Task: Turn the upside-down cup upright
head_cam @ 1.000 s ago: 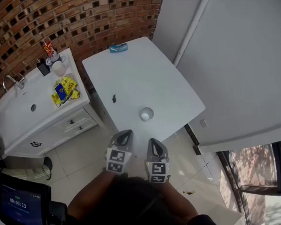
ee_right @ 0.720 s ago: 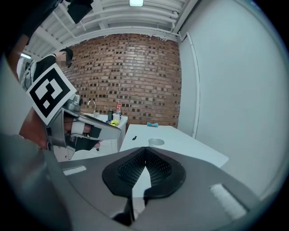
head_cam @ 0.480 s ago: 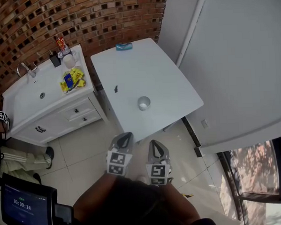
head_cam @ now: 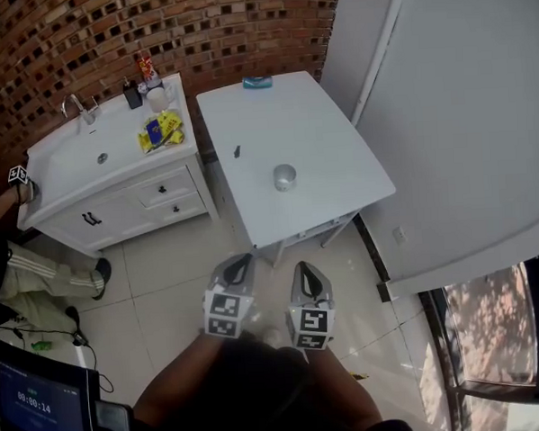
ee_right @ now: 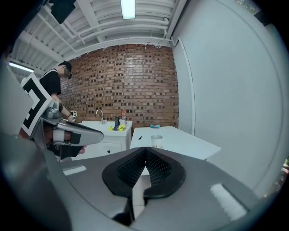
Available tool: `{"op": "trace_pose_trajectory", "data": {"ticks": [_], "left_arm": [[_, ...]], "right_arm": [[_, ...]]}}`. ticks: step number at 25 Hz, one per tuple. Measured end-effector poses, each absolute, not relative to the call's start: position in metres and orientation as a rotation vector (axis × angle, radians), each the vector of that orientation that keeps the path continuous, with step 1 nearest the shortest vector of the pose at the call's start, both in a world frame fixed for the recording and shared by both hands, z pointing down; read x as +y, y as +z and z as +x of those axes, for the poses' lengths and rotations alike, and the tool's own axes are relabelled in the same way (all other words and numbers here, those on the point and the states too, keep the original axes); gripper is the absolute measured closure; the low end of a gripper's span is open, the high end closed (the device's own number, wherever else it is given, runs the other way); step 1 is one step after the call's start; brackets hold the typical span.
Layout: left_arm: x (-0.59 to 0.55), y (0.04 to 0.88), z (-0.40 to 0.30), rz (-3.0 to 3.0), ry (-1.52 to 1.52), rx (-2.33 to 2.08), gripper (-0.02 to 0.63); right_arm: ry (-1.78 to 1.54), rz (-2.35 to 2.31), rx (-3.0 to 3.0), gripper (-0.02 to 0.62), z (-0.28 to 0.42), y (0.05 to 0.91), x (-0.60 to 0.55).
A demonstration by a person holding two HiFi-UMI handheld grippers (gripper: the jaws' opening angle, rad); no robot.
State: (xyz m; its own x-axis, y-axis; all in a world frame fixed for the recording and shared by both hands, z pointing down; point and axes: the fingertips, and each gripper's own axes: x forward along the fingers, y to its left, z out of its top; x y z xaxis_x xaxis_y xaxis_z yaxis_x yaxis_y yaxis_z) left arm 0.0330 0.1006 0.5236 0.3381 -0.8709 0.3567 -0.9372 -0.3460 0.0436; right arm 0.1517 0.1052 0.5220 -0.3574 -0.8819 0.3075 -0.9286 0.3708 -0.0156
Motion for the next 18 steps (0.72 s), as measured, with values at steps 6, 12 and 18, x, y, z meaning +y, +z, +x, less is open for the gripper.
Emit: {"op": "trace_pose_trajectory", "data": {"ticks": [6,12,18], "left_arm": [[0.125,0.522,0.014,2.352,0.410,-1.625,0.609],[0.128,0.518,-0.007,2.392,0.398,-1.614,0.609],[0.144,0.528,-0.009,2.452,0.400,-1.521,0.609]], "right_arm": [[0.303,1.622,-2.371,0.583,0.143,0.525,0.134],[0.324,1.674,-2.317,0.583,0.133,0.527,0.147],[0.321,1.744,-2.264,0.583,0.126,0.534,0.159]]}}
